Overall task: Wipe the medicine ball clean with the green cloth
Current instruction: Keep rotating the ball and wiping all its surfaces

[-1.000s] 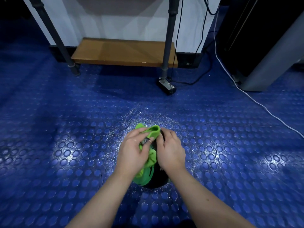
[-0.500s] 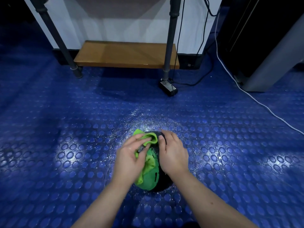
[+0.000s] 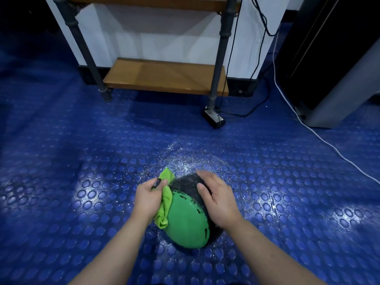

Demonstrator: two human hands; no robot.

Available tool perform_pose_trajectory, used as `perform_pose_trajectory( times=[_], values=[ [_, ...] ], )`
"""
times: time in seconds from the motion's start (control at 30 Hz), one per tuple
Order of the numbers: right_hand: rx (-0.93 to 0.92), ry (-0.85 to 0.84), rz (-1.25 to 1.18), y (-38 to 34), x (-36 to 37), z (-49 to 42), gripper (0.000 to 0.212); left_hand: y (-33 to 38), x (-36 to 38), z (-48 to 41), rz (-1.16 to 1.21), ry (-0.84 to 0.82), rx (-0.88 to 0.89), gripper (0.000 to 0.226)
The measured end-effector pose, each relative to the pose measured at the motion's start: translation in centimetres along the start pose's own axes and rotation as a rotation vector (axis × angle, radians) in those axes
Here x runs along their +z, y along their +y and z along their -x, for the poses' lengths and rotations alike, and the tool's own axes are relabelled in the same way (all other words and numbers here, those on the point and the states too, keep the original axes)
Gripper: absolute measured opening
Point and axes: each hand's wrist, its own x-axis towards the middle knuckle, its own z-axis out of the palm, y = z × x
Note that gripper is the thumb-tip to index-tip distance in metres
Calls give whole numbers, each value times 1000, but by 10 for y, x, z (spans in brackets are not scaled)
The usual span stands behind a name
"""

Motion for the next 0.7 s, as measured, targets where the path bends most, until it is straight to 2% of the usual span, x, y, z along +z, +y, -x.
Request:
perform_pose_trajectory(
  times=[0.07, 0.1, 0.2, 0.23, 0.3, 0.37, 0.5, 0.6, 0.7],
  values=[
    [2, -31, -119, 6, -12, -2, 50, -7, 5, 13, 24, 58, 19, 27],
    [49, 27, -189, 8, -15, -1, 48, -9, 7, 19, 28, 84, 30, 27],
    [450, 330, -444, 2, -10, 12, 49, -10, 11, 33, 35, 150, 68, 34],
    [584, 356, -502, 0, -3, 16, 51, -11, 10, 36, 48, 162, 69, 35],
    [734, 309, -545, -7, 12, 24, 56, -14, 7, 41, 85, 165, 53, 33],
    [774, 298, -525, -15, 23, 28, 58, -17, 3, 45, 126, 163, 45, 30],
    [709, 327, -360, -21, 22, 25, 57, -8, -5, 50, 127, 109, 106, 29],
    [676, 272, -285, -19, 16, 13, 55, 19, 2, 50, -43, -8, 333, 15],
    [635, 253, -177, -21, 15, 4, 53, 45, 20, 44, -368, -154, 635, 18]
  ],
)
